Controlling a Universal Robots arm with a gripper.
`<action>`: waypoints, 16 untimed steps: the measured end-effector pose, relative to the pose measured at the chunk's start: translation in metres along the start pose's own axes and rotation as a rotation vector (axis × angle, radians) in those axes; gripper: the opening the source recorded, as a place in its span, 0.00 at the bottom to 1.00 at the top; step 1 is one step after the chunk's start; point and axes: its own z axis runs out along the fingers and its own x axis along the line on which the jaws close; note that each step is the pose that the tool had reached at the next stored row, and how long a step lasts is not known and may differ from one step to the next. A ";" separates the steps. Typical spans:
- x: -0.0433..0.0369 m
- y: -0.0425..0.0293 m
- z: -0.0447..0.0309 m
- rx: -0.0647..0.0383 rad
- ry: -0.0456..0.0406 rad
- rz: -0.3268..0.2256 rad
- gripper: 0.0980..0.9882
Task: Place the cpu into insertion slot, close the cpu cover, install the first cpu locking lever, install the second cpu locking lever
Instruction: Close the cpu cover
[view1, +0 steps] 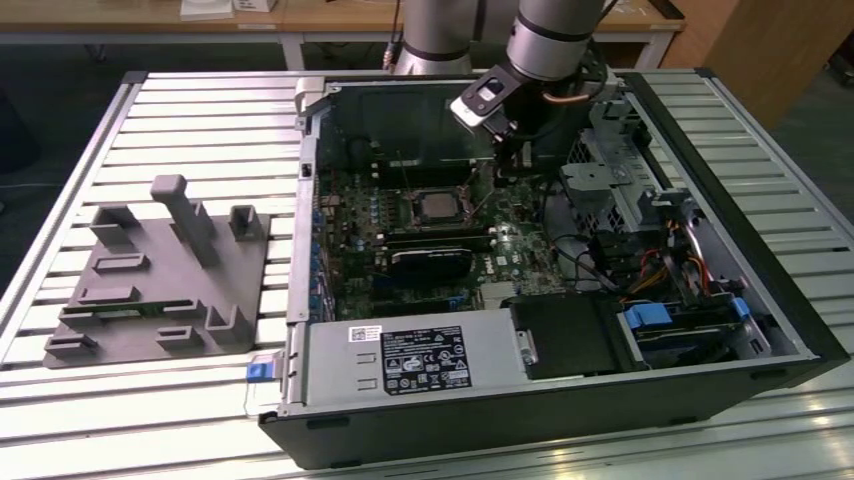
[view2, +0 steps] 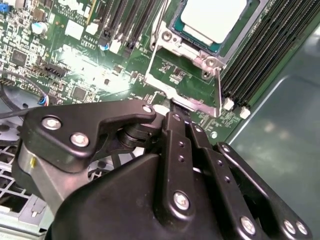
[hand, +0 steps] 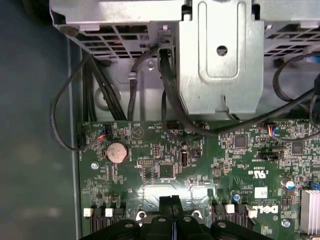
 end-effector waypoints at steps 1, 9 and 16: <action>0.0001 -0.0021 0.0002 -0.005 0.0000 0.000 0.01; -0.0004 -0.0290 0.0020 -0.054 0.0013 -0.001 0.01; -0.0010 -0.0499 0.0035 -0.079 0.0020 -0.001 0.01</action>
